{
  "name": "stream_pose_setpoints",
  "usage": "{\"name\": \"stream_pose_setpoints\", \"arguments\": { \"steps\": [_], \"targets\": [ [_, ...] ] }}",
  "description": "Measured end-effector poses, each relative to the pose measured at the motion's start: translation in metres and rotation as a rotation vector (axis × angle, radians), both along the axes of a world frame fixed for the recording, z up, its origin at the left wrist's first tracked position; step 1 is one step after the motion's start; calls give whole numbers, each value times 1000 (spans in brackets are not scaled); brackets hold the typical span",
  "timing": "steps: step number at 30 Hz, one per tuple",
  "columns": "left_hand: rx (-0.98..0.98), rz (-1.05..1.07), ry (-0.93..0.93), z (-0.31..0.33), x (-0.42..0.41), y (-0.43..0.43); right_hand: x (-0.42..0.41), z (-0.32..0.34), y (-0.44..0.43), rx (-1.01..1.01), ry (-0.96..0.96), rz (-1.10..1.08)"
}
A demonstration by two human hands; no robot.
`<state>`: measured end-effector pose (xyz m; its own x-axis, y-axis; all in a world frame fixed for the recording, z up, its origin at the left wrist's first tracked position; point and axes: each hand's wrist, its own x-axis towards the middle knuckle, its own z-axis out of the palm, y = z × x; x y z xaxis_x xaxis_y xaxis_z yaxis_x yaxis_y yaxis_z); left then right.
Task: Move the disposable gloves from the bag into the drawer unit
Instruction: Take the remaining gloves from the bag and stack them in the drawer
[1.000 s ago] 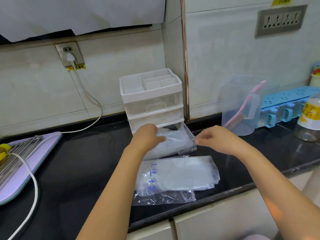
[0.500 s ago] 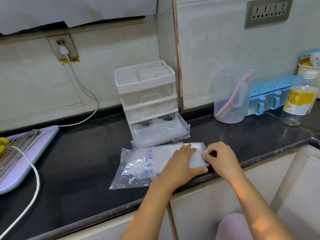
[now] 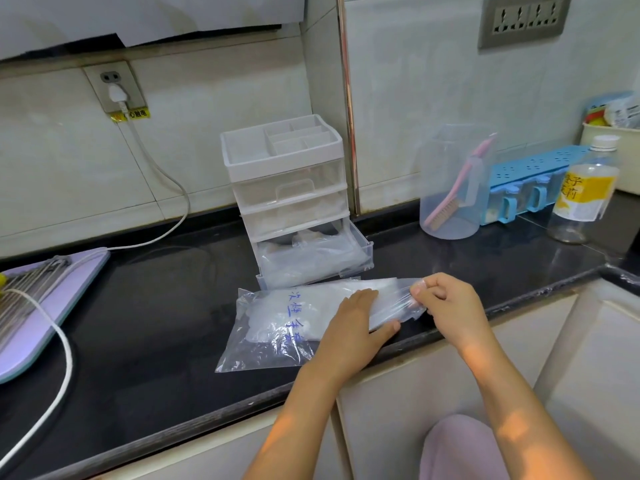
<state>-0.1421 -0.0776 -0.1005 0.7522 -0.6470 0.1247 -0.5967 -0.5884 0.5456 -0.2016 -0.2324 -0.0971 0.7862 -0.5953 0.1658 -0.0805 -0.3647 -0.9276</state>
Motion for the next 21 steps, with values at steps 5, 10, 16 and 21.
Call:
{"name": "stream_pose_setpoints", "arguments": {
  "steps": [5, 10, 16, 21],
  "targets": [
    [4, 8, 8, -1, 1, 1, -4, 12, -5, -15, -28, -82],
    [19, 21, 27, -1, 0, 2, -12, 37, -18, 19, -84, -163],
    [28, 19, 59, 4, 2, 1, -25, 82, -17, 12, -315, -169],
    [-83, 24, 200, 28, 3, 9, -24, 128, -10, -26, -363, -9]
  ]
}}
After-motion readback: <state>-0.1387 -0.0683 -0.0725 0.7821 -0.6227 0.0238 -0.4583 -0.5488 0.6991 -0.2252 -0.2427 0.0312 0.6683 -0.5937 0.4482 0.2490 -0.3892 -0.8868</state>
